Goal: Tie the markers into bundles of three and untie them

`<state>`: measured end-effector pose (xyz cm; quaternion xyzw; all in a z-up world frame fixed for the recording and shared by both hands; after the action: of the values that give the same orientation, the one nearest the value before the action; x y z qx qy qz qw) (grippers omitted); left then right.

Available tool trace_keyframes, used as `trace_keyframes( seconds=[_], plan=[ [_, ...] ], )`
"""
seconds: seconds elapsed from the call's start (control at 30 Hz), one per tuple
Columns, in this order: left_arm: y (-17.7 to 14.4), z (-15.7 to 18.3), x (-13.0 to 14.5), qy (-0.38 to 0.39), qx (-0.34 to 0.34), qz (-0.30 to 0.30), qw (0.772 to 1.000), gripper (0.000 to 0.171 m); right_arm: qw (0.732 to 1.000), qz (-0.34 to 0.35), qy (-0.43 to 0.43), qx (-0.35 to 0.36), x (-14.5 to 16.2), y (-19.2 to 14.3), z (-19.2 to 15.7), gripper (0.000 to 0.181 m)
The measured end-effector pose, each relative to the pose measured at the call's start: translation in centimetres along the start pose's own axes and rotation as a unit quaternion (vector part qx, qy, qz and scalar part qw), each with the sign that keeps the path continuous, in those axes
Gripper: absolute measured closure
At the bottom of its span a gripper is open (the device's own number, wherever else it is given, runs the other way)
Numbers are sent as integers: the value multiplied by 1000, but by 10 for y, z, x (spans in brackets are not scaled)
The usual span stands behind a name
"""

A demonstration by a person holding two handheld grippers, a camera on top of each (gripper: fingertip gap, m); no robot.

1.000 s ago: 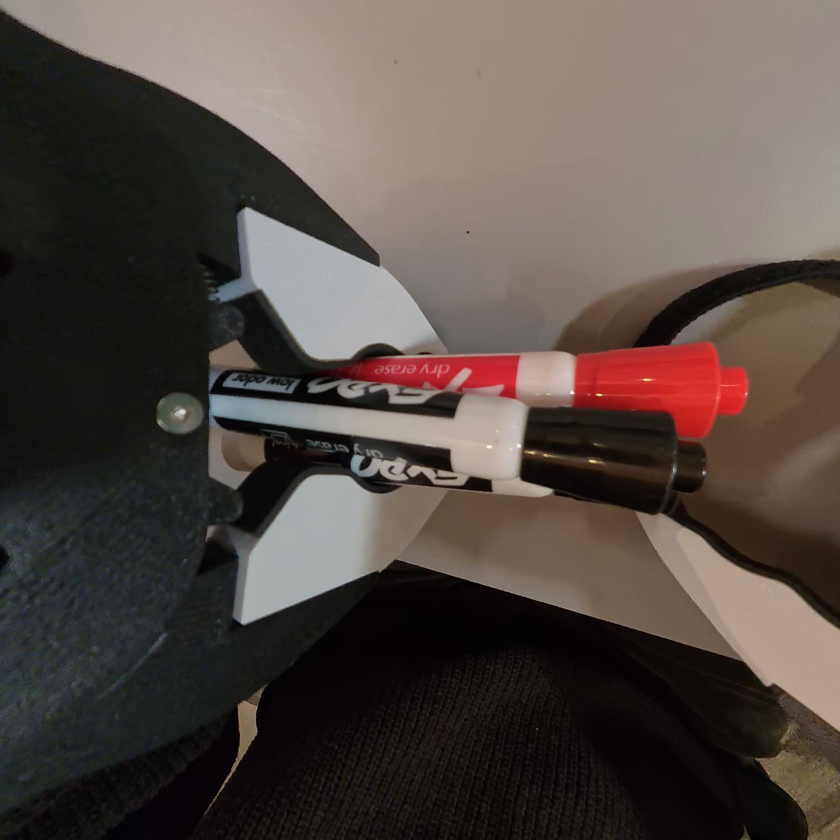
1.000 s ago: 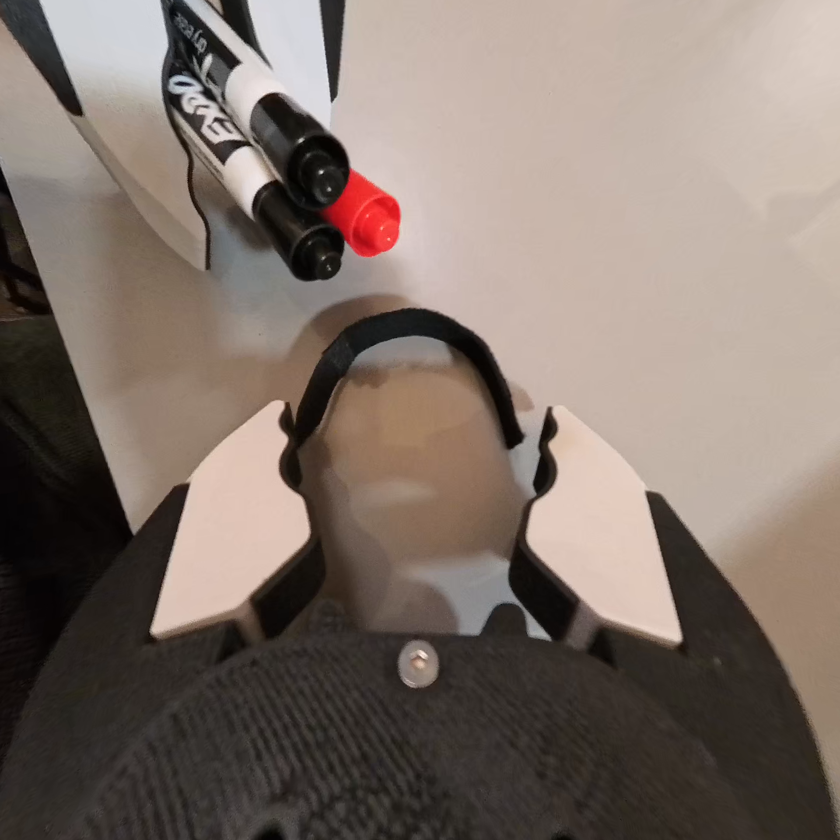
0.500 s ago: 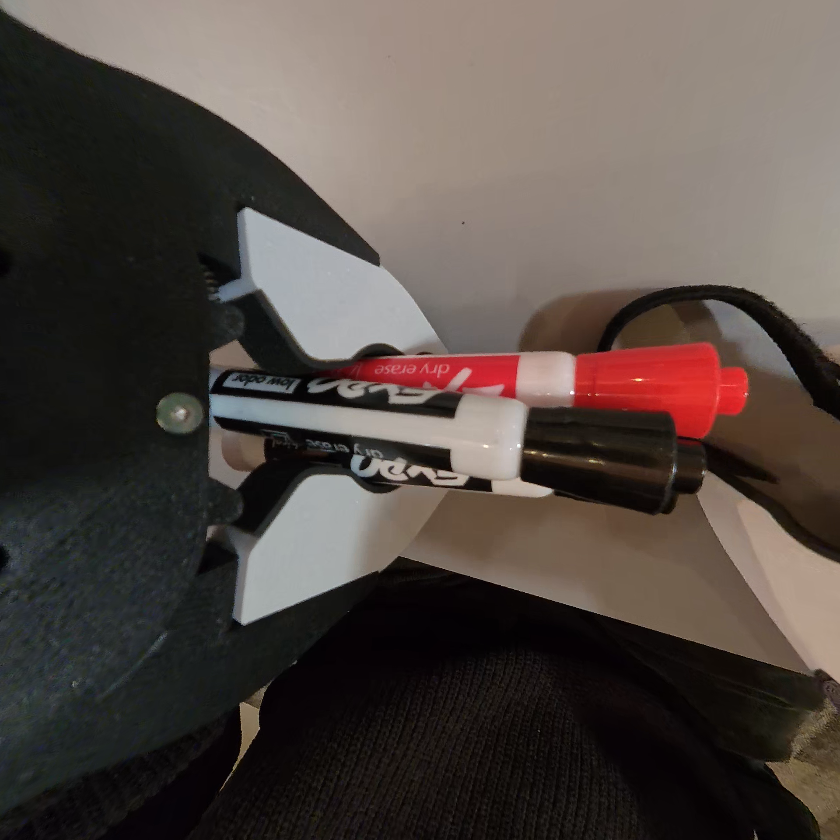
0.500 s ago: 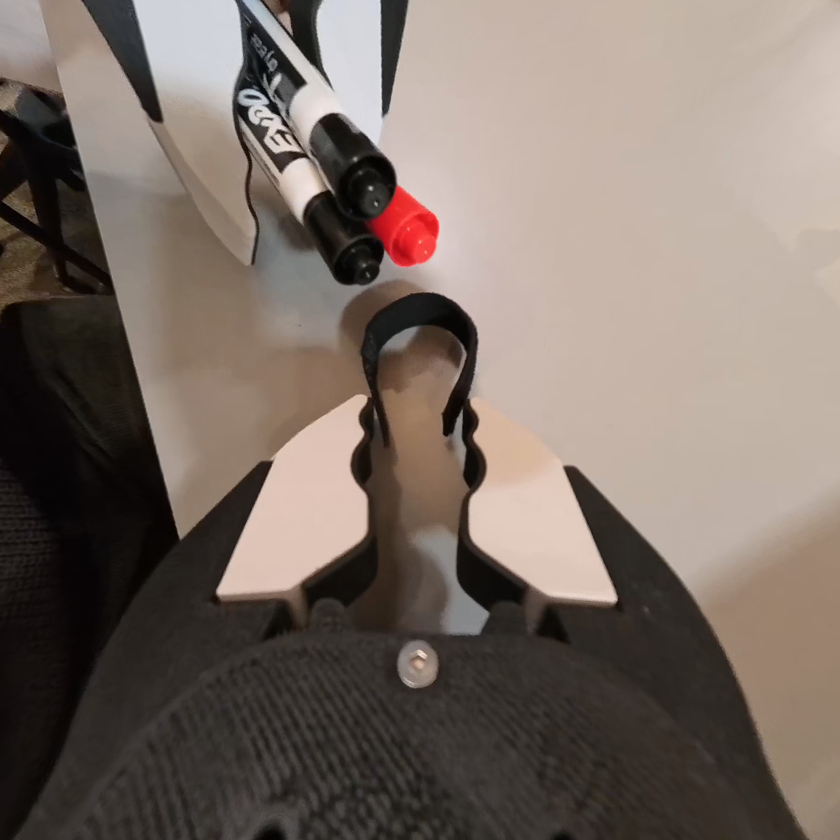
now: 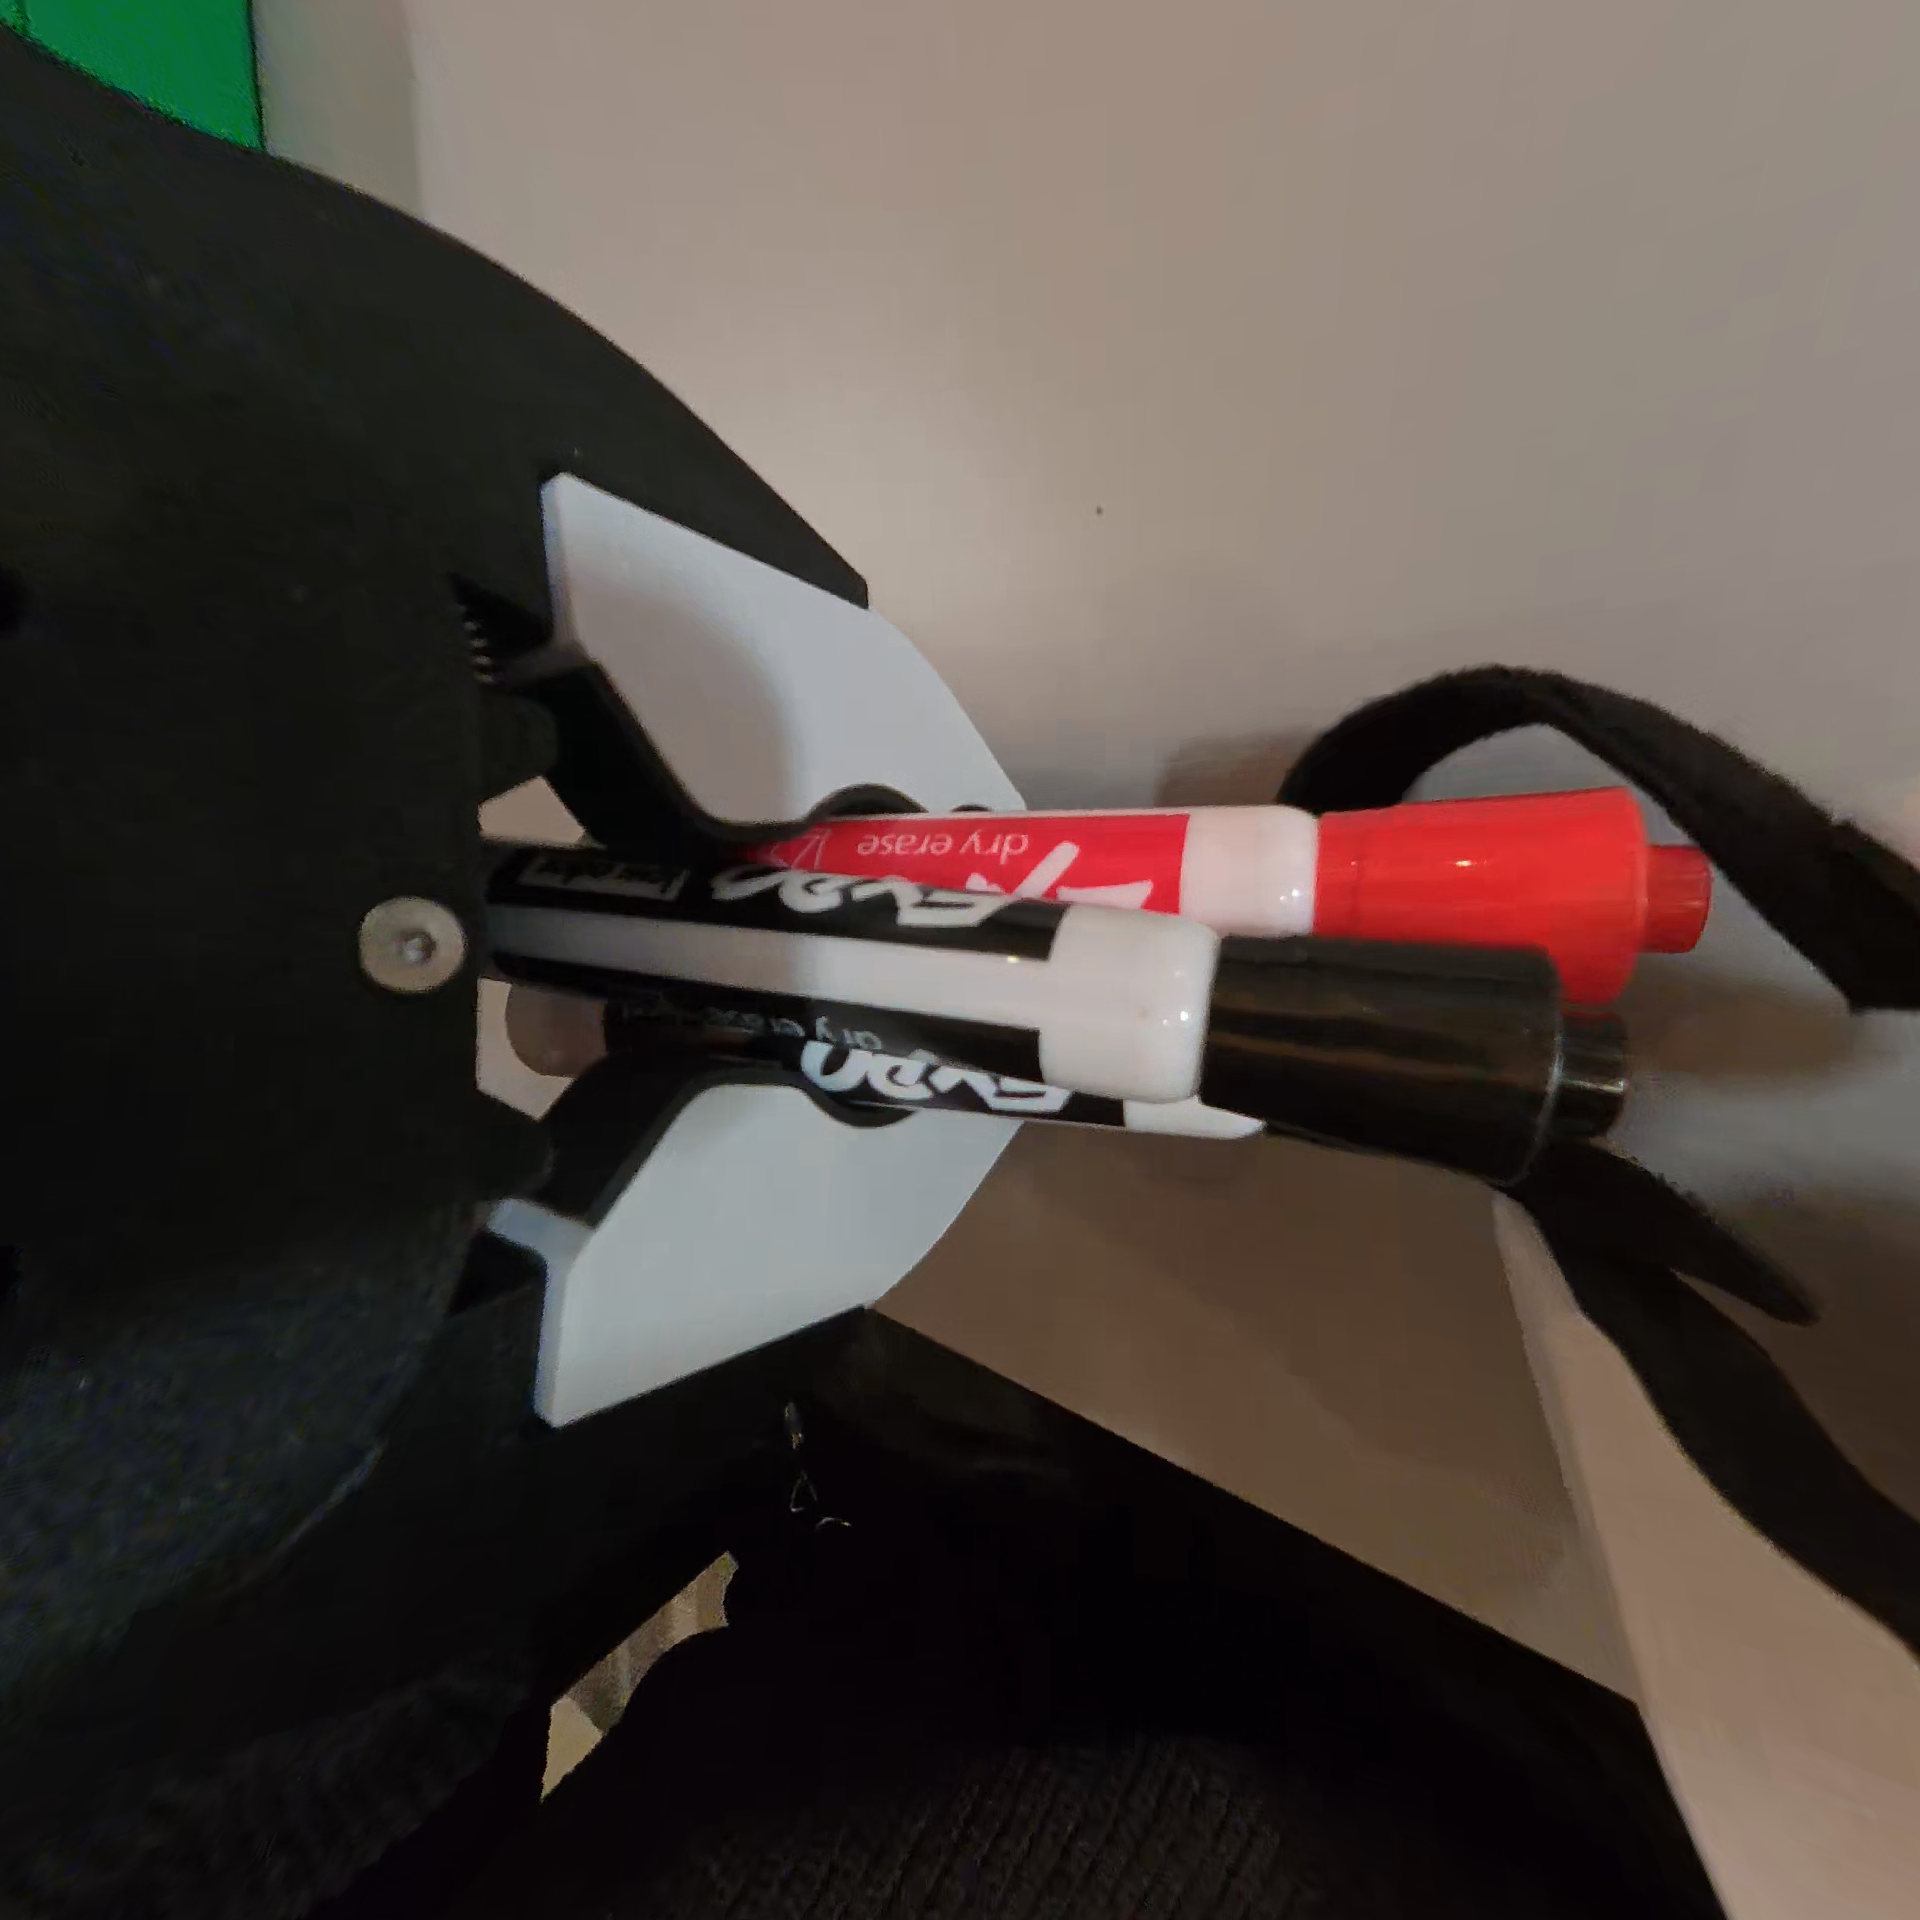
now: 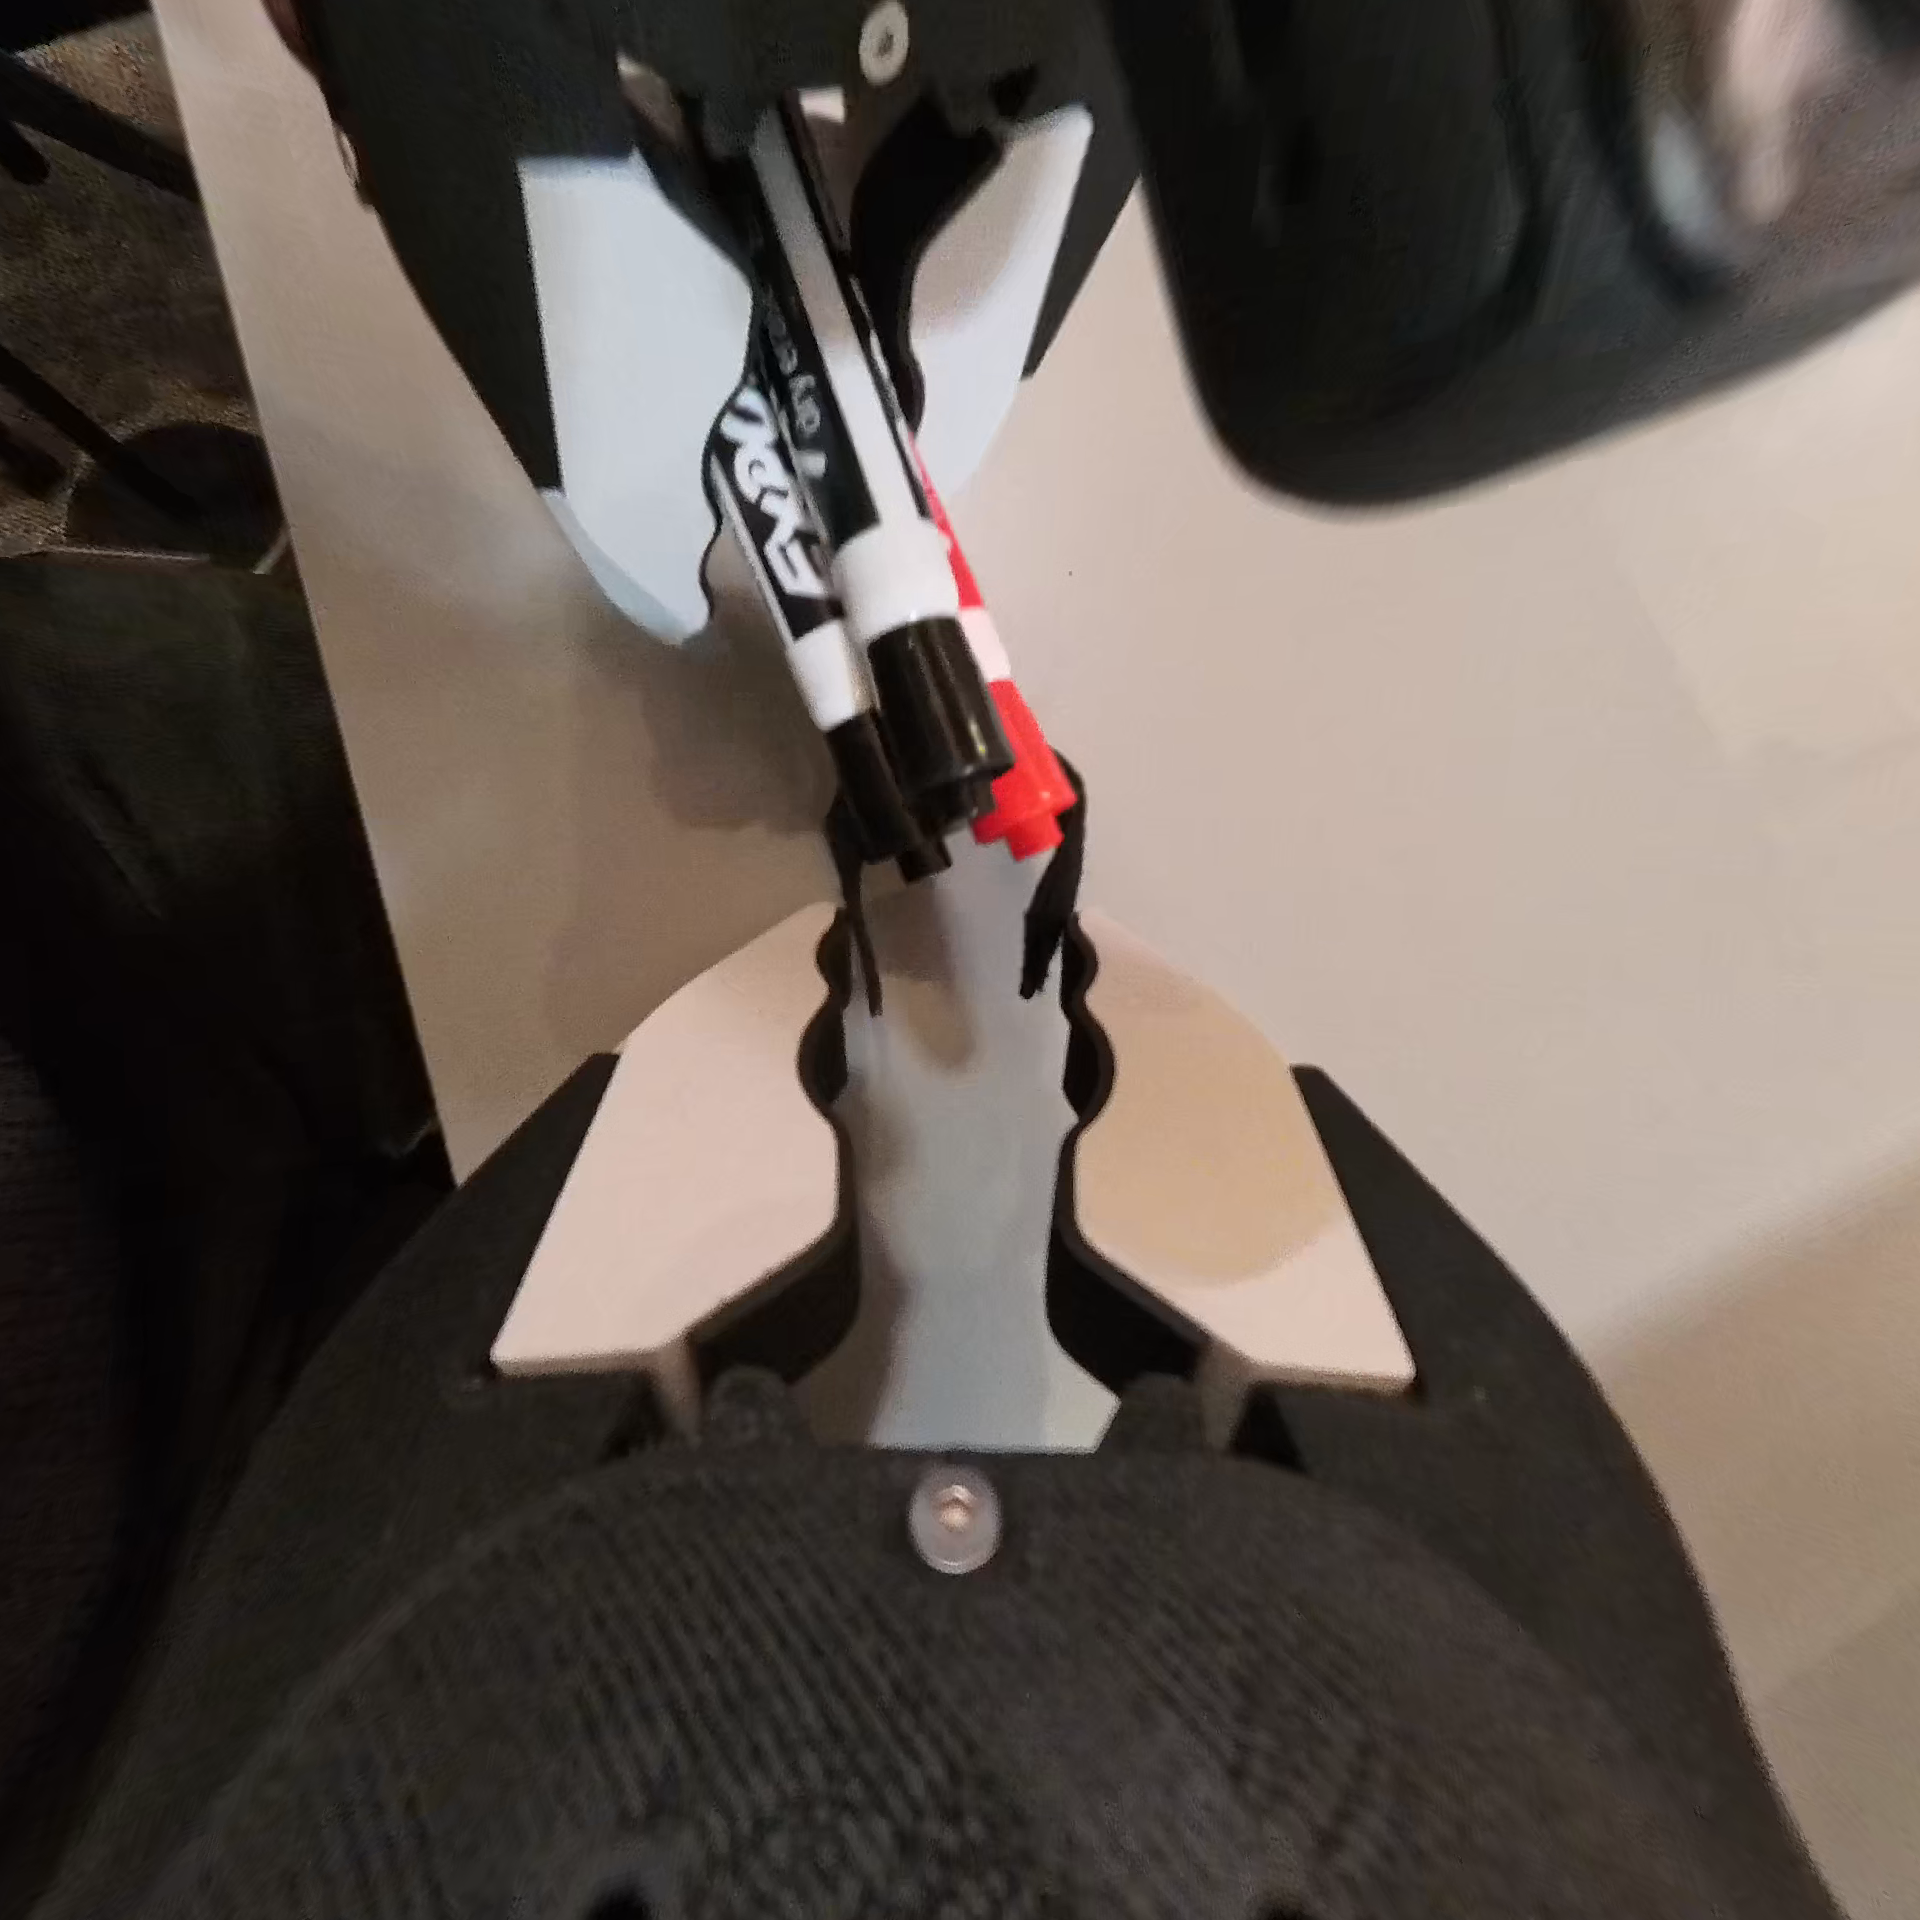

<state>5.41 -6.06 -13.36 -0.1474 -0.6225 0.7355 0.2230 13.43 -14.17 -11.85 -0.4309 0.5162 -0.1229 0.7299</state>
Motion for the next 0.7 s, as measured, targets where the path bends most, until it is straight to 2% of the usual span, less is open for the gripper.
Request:
trace_keyframes(
  seconds=[0.1,0.7],
  plan=[
    [3,2,-2,1,-7,-16,1000,128,1000,3,-2,-1,-4,-2,-1,140],
    [3,4,-3,1,4,-3,1000,128,999,28,-25,-8,-21,-3,-8,140]
  ],
)
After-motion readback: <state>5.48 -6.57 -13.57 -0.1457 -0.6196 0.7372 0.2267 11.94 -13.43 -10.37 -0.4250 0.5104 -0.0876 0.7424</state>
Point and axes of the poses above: each gripper's, where its closed fingertips meet, y out along the fingers, x out of its underside, z = x × y across the jaws, the point moved 5 cm from there along -y, back along the fingers, and after that the axes turned 3 degrees about -z, right-handed, at the moved point
